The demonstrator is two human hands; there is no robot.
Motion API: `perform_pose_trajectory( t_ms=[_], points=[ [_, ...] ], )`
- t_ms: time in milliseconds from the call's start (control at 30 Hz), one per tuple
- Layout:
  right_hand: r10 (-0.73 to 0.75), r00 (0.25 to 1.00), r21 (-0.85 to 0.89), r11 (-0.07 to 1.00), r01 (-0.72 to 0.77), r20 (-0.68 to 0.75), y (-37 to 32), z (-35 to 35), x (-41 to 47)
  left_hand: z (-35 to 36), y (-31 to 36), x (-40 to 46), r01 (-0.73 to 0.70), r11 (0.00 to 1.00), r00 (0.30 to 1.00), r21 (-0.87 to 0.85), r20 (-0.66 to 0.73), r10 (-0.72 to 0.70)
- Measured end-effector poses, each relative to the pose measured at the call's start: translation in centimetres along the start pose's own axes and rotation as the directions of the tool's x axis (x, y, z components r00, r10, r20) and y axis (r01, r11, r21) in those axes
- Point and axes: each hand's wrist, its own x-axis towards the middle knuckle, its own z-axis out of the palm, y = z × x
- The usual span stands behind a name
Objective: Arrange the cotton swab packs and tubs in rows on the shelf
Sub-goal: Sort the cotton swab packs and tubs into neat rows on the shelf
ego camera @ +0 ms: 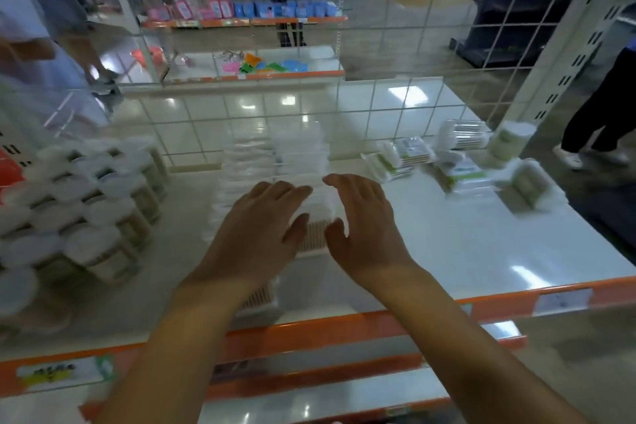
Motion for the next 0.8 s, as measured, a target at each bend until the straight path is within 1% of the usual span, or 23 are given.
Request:
perform_pose_trajectory(
  t_ms=[167,267,400,500,600,667,733,800],
  points=[
    [0.009,1.000,-0.013,1.000,-0.010,-0.020,4.3,-2.4,-0.2,2.0,3.1,2.7,-0.021,1.000,1.000,0.016,0.009,0.021],
    [-0.003,0.998,-0.016,1.000,0.002,-0.067,6.9,-3.7,0.1,3.4,4.8,4.6,-0.018,1.000,1.000,-0.009,0.013,0.018],
    [-0.036,0.990,-0.053,0.998,0.029,-0.137,11.0,-4.7,1.6,5.2,6.7,7.1,0.007,1.000,0.999,-0.021,0.036,-0.006],
    [-0.044,0.989,-0.077,0.996,0.033,-0.142,13.9,-5.1,3.7,6.3,7.7,9.1,0.051,0.998,0.997,-0.028,0.053,-0.049],
    [0.021,0.996,-0.061,0.998,-0.026,-0.085,16.1,-5.6,6.5,7.4,8.4,11.5,0.085,0.993,0.990,0.076,0.107,-0.093],
    [0.008,0.996,-0.045,0.999,-0.012,-0.087,17.0,-5.7,8.4,7.9,8.7,13.0,0.086,0.983,0.985,0.161,0.136,-0.108],
    [0.028,0.997,-0.019,0.999,-0.030,-0.074,17.7,-5.7,10.2,8.5,8.8,14.2,0.076,0.976,0.983,0.202,0.151,-0.108],
    [0.061,0.998,-0.030,0.998,-0.062,-0.024,18.4,-5.4,11.5,9.1,8.9,15.1,0.082,0.972,0.978,0.221,0.171,-0.122]
  ],
)
